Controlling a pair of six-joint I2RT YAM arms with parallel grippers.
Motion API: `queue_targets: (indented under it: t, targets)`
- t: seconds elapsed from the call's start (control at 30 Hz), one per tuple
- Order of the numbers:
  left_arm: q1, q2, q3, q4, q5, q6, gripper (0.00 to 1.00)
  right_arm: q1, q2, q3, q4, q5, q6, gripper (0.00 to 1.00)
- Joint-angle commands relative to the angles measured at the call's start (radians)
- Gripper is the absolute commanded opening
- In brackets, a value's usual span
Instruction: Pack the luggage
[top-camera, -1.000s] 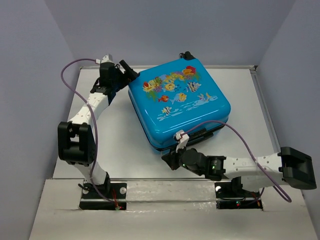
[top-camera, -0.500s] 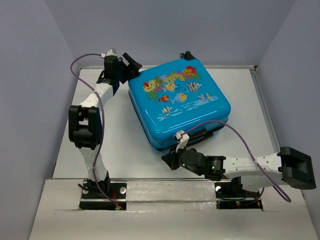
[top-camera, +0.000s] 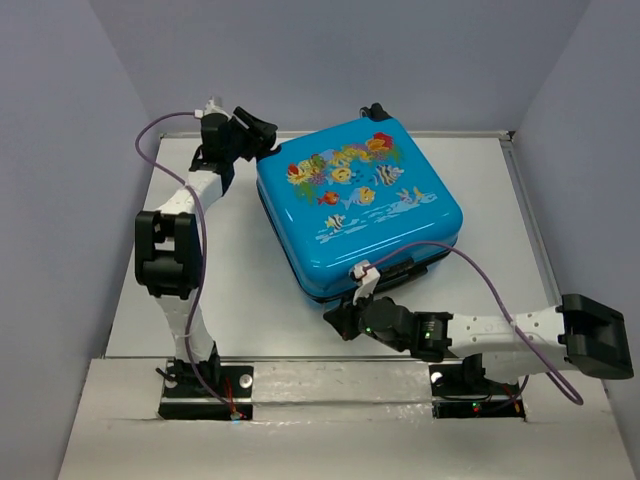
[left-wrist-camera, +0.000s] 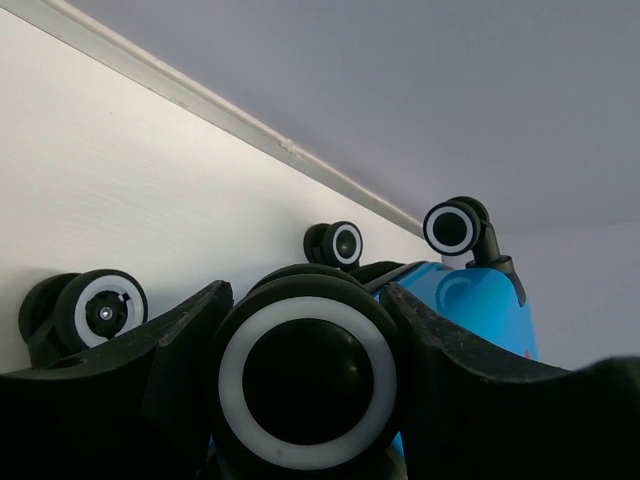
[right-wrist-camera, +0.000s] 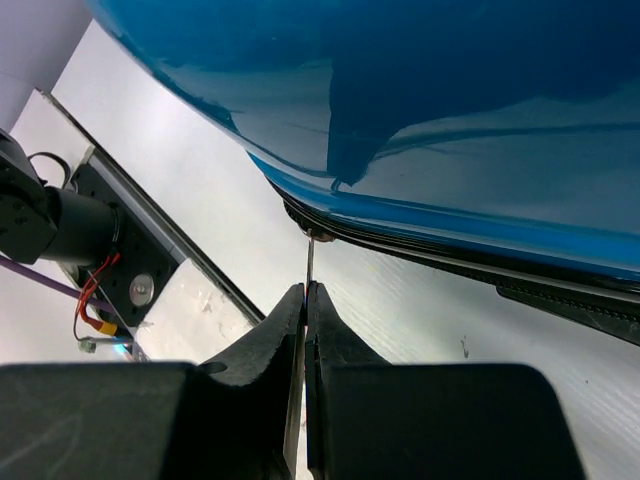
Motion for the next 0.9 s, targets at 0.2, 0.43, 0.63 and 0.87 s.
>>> queue_targets:
  t: [0.2,0.43,0.63,0.87]
  targets:
    - [-0.019,-0.215,0.220,-0.141,0.003,0.063,0.06,0.038,-0.066,-0.016,-0.019,-0.071,0.005,0.07]
    - [-0.008,-0.107,0.257,-0.195,-0.005,0.085,0.06,0.038,-0.068,-0.013,-0.027,-0.063,0.012,0.07]
    - [0.010,0.006,0.300,-0.224,-0.006,0.137,0.06,0.038,-0.060,-0.005,-0.035,-0.065,0.009,0.07]
    - [0.022,0.023,0.293,-0.276,-0.081,0.221,0.37,0.038,-0.059,-0.002,-0.041,-0.056,0.017,0.07]
